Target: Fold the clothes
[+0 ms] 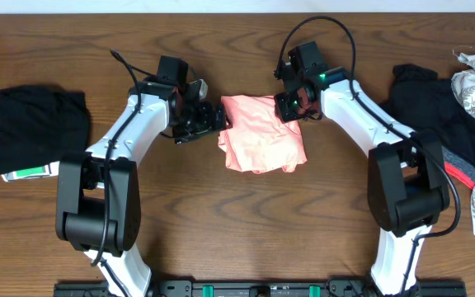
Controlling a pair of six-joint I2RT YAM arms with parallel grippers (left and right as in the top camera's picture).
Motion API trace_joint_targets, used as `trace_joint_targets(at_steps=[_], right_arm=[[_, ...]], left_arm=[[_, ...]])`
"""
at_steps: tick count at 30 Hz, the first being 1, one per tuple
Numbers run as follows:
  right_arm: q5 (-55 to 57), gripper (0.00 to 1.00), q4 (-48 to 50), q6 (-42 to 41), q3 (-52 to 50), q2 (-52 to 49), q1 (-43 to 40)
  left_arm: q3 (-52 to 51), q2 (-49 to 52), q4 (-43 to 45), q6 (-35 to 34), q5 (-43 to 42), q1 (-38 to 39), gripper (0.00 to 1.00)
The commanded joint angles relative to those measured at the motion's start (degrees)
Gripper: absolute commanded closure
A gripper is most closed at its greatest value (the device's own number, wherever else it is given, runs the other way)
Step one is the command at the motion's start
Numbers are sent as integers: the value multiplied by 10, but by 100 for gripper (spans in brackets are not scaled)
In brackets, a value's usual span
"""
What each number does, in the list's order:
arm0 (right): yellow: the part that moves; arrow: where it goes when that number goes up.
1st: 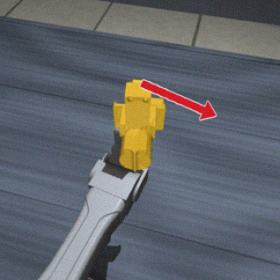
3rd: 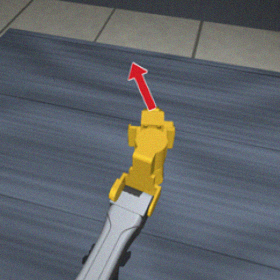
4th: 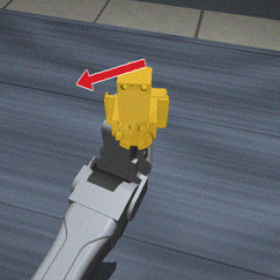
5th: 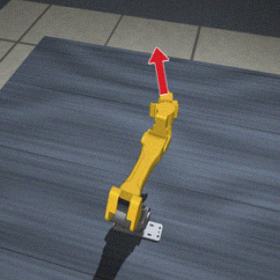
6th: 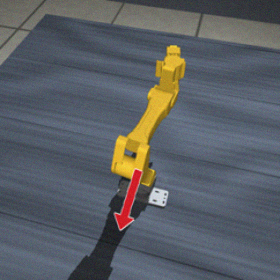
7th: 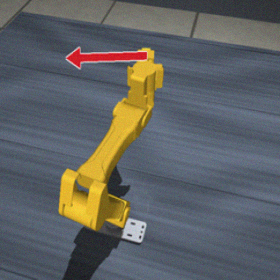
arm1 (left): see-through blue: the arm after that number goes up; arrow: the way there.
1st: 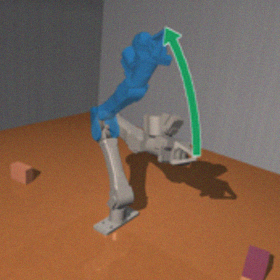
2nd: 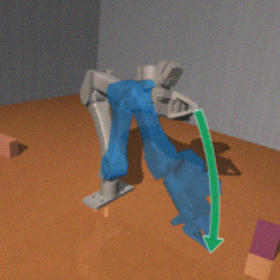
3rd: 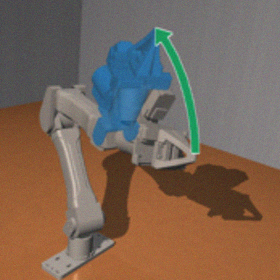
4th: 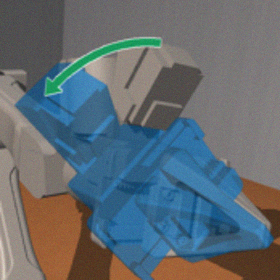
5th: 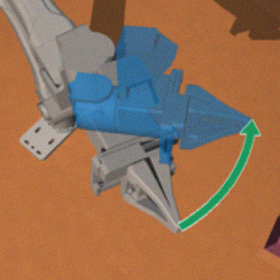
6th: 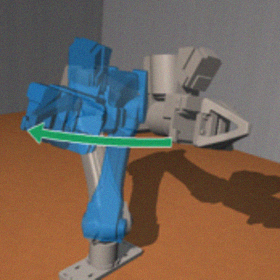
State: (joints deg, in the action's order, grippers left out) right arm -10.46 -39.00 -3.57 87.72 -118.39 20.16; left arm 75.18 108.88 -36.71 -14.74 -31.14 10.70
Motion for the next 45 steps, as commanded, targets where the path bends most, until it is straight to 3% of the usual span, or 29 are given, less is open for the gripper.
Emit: trace_joint_targets(at_steps=[1,9,20,27,28,32,33,40,43,45], right_arm=[[2,64,-16,7,2,5,5],[1,61,-32,6,2,0,5],[1,61,-50,-3,2,0,5],[1,61,-49,-3,2,0,5],[1,61,-49,-3,2,0,5],[1,61,-52,-2,2,0,5],[1,60,-52,-2,2,0,5],[1,60,-52,-2,2,0,5],[2,61,-52,-2,2,0,5],[2,61,-53,-2,2,0,5]], left_arm=[[0,7,13,24,-35,2,4],[0,40,34,68,-92,2,3],[0,124,59,81,-122,21,0],[0,161,58,81,-186,61,2],[0,161,58,81,-186,66,8],[0,161,62,81,-186,76,71],[0,161,62,81,-186,76,82],[0,161,62,81,-186,58,81],[0,161,65,81,-186,52,93],[1,160,75,80,-186,46,94]])
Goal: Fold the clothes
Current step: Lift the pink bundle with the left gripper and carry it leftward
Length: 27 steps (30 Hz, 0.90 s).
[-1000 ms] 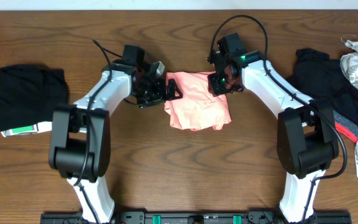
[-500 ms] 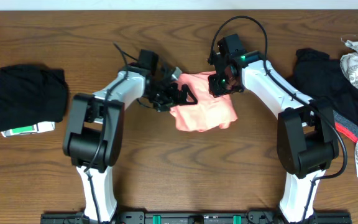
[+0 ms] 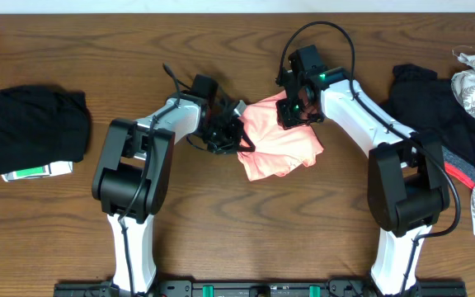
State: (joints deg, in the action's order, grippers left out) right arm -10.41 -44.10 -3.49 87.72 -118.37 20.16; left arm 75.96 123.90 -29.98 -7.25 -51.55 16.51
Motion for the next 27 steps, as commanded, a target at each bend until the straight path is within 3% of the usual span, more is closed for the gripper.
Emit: trace_joint_targets(at_steps=[1,7,12,20,27], right_arm=[[1,61,-2,-3,2,0,5],[49,62,-21,-3,4,37,-1],[79,61,-42,-3,4,124,-23],[79,59,-96,-3,4,254,-79],[79,58,-132,-3,3,289,-117]], left_arm=[[-7,9,9,5,18,-13,95],[-3,-49,9,6,28,-46,94],[-3,-145,-3,6,99,-93,94],[-3,-276,-31,6,149,-203,94],[-3,-319,-60,26,208,-305,94]])
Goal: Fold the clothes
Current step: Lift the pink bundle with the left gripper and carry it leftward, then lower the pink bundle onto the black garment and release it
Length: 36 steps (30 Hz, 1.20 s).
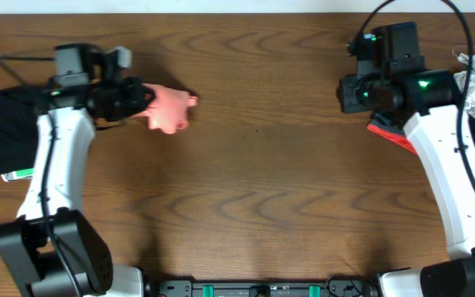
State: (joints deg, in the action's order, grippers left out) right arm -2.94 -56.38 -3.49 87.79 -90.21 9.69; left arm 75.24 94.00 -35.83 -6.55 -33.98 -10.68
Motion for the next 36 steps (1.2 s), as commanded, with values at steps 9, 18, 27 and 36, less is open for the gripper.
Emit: trace_joint_targets(at_steps=[9,18,27,36], right_arm=[[6,57,-28,8,3,6,-19],[6,57,-32,8,3,6,-19],[6,57,-39,8,3,6,-18],[6,57,-45,8,3,6,-18]], left_arm=[[43,-23,3,18,30,-145,94],[132,-23,38,18,37,-222,94],[134,-10,119,16,123,-270,94],[134,30,160,16,184,-271,94]])
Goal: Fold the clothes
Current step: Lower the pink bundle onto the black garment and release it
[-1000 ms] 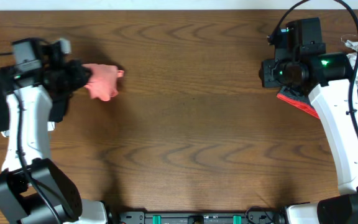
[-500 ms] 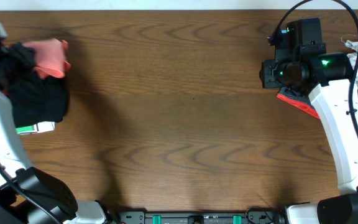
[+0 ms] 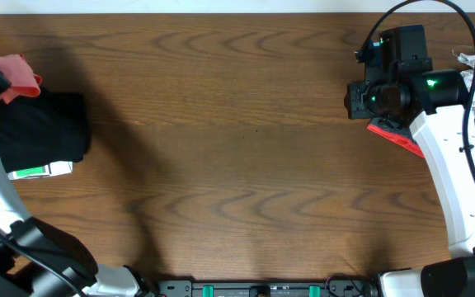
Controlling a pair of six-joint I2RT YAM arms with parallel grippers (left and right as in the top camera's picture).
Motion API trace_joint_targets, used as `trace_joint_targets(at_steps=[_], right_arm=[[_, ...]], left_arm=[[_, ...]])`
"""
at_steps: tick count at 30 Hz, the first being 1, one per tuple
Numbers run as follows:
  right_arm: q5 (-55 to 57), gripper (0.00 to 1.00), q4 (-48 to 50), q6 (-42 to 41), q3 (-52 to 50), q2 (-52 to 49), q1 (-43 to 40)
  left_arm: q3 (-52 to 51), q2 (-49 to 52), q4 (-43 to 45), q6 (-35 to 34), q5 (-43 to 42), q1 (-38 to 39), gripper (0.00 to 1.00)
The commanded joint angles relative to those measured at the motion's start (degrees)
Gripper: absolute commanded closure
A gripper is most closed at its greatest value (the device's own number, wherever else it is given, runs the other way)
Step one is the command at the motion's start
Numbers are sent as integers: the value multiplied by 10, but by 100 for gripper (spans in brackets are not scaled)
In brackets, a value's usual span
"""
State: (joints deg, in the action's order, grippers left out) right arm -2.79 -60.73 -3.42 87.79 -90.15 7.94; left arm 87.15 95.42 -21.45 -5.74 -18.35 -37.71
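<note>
A bunched pink garment hangs at the far left edge of the overhead view, over the back left corner of a folded black pile. My left gripper is shut on it, and its fingers are mostly cut off by the frame edge. At the right, my right gripper stands over a dark garment with a red band. The wrist hides its fingers, so their state does not show.
A green and white item pokes out from under the black pile. A white patterned cloth lies at the right edge, behind the right arm. The bare wooden table spans the middle.
My left gripper has moved further left with the pink garment, from right of the black pile to over its back left corner. The right arm has shifted only slightly.
Both grippers were at the flat pink garment in the table's middle. Then the left gripper was on its left edge and the garment lay skewed. Later the left arm held it bunched near the black pile, with the right gripper over the right-hand clothes. Now it hangs over the pile.
</note>
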Motion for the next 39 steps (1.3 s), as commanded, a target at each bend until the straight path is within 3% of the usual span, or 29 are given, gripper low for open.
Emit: trace_joint_targets(at_steps=[1,14,26,33,39], right_arm=[[4,56,-2,7,3,5,-1],[4,56,-4,4,3,5,0],[4,56,-6,5,3,5,0],[4,56,-11,5,3,5,0],[4,55,-17,5,3,5,-1]], left_arm=[[15,20,24,8,31,-1,94],[14,83,63,7,43,-1,94],[12,120,-87,-44,-87,2,94],[12,120,-180,-105,-87,2,87],[12,120,-210,-109,-96,2,87]])
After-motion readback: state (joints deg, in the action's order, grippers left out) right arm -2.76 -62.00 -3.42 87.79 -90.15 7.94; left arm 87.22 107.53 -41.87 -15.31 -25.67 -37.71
